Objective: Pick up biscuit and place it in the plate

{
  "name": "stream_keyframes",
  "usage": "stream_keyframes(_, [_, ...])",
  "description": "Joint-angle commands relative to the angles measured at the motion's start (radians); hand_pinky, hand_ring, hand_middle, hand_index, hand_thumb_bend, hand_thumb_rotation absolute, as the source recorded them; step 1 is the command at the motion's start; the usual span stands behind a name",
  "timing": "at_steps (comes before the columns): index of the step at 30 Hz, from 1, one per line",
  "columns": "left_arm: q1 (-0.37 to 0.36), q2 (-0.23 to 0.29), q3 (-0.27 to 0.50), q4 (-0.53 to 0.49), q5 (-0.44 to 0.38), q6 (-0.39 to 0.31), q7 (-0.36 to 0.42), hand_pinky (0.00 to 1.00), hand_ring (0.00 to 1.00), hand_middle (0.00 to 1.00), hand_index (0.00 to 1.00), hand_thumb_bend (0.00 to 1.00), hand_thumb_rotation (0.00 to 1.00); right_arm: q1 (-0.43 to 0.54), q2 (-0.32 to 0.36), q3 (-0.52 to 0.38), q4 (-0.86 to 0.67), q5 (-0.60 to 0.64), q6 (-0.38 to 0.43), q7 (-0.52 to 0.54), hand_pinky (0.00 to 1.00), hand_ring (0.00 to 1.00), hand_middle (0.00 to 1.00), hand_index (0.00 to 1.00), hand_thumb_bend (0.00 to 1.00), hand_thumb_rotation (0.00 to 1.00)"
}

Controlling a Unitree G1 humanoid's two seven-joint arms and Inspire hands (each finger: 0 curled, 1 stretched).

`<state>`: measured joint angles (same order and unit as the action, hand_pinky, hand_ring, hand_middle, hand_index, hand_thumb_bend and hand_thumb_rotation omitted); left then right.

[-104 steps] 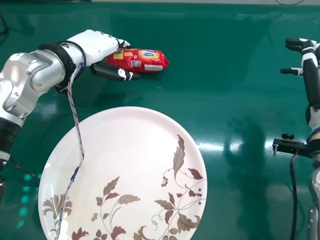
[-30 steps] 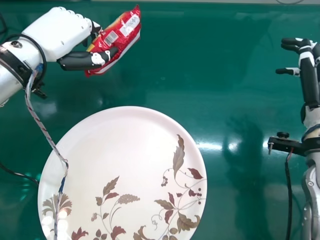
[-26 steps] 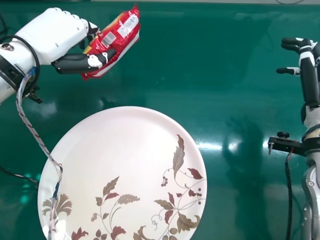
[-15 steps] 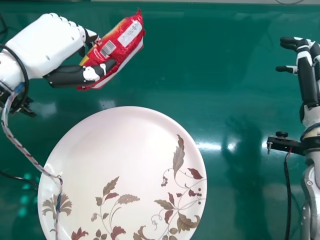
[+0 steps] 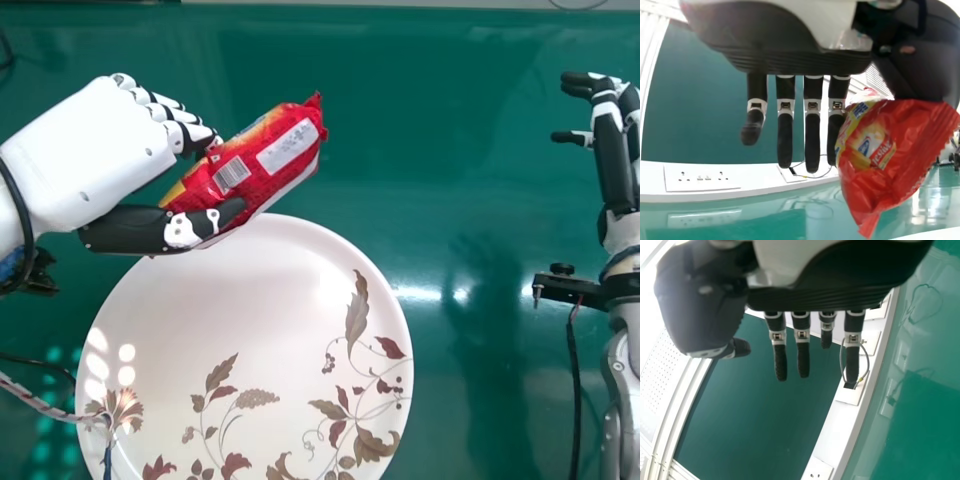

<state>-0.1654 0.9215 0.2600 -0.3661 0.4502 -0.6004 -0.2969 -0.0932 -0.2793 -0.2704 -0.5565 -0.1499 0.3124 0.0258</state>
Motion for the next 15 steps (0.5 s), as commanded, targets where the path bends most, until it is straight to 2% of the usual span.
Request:
stream_keyframes(1, [0.066,-0.012,0.048,-0.075,-0.032,0.022,-0.028,0.15,0.44,0.46,0.49,0.5,0.0,0.006,-0.01,0.0,0.005,-0.011,-0.005,-0.002,0.61,0.77,0.8,0.74,0.37,0.6])
stream_keyframes(6, [0.132,-0.029,0.065,-0.094,-0.015,-0.06,-0.019,0.13,0.44,0.46,0.49,0.5,0.0,0.008,-0.012,-0.001,0.003,-0.01,-0.001,-0.001,0.61,0.76,0.8,0.74,0.38,0.62])
stream_keyframes(8, [0.166,-0.025,0.069,-0.114,-0.026,-0.058,-0.047,0.12,0.43,0.46,0.49,0.5,0.0,0.008,-0.012,-0.004,0.006,-0.007,-0.004,0.0,0.61,0.77,0.8,0.74,0.37,0.6])
stream_keyframes(10, [0.204,-0.026,0.072,-0.144,-0.05,-0.024,-0.085,0.12,0.44,0.46,0.49,0.49,0.0,0.009,-0.015,-0.006,0.01,-0.006,-0.011,0.003,0.61,0.76,0.8,0.74,0.37,0.6])
stream_keyframes(15, [0.245,-0.037,0.05,-0.104,-0.018,-0.093,-0.08,0.12,0.43,0.45,0.5,0.49,0.0,0.005,-0.019,-0.008,0.013,-0.005,-0.007,0.006,0.61,0.76,0.8,0.74,0.36,0.59])
